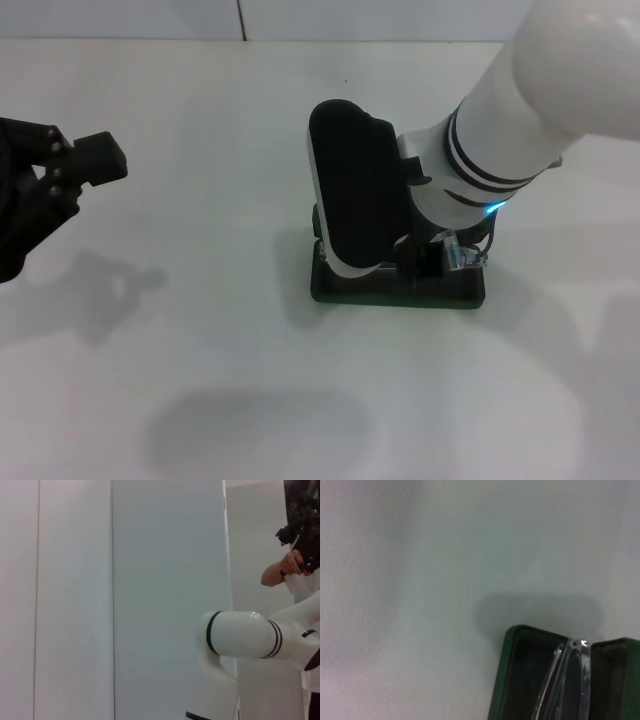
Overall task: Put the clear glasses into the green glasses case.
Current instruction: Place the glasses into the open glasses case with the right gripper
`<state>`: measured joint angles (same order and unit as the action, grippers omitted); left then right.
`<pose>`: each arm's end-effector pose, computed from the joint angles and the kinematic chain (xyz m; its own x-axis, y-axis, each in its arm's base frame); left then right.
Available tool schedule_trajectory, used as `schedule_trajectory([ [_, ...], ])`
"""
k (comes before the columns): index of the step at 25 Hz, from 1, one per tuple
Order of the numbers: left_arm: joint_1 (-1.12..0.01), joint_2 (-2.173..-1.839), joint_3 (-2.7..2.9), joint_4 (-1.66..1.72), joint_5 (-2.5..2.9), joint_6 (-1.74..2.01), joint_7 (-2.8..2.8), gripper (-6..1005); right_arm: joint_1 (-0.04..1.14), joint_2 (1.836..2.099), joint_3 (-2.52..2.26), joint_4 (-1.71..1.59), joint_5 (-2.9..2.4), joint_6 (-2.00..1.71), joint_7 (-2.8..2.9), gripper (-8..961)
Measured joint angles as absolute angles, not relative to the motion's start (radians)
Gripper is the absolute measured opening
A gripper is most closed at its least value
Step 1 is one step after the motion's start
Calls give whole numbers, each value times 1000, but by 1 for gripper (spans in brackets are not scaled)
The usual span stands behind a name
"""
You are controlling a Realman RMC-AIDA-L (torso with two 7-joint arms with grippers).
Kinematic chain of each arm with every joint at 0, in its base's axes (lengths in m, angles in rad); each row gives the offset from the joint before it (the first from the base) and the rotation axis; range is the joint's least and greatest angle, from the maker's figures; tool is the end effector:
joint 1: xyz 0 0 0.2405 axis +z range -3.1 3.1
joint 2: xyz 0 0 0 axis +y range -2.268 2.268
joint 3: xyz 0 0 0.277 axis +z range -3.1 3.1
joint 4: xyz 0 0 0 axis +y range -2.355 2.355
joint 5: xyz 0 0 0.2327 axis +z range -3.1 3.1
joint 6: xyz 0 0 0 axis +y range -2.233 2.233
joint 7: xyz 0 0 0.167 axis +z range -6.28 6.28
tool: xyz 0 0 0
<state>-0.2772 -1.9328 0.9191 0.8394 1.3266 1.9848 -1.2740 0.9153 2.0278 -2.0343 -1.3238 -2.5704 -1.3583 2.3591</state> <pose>-0.2574 0.2890 0.0866 0.6165 -0.0613 0.7849 0.1317 -0.9749 -0.1796 0.0826 0.3747 -0.1310 0.7782 0.2195 0.5885 0.3497 -0.9297 -0.1158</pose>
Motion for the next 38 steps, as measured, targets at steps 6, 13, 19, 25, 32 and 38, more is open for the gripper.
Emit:
schedule_trajectory([
  [6, -273, -1933, 919, 836, 1324, 1985, -1274, 42, 922, 2028, -2038, -1320, -2571, -1350, 2361, 108],
  [13, -276, -1933, 919, 836, 1324, 1985, -1273, 46, 925, 2028, -2037, -1324, -2570, -1347, 2364, 114],
  [19, -279, -1937, 894, 836, 1319, 1986, -1273, 49, 927, 2028, -2038, -1318, -2572, -1351, 2365, 119],
  [25, -276, -1944, 879, 836, 1322, 1988, -1273, 53, 929, 2028, -2043, -1316, -2592, -1350, 2361, 125],
  [32, -273, -1944, 876, 836, 1320, 1988, -1274, 57, 929, 2028, -2054, -1319, -2600, -1350, 2362, 252],
  [38, -272, -1945, 865, 836, 1322, 1989, -1278, 60, 916, 2028, -2063, -1359, -2600, -1355, 2361, 279],
])
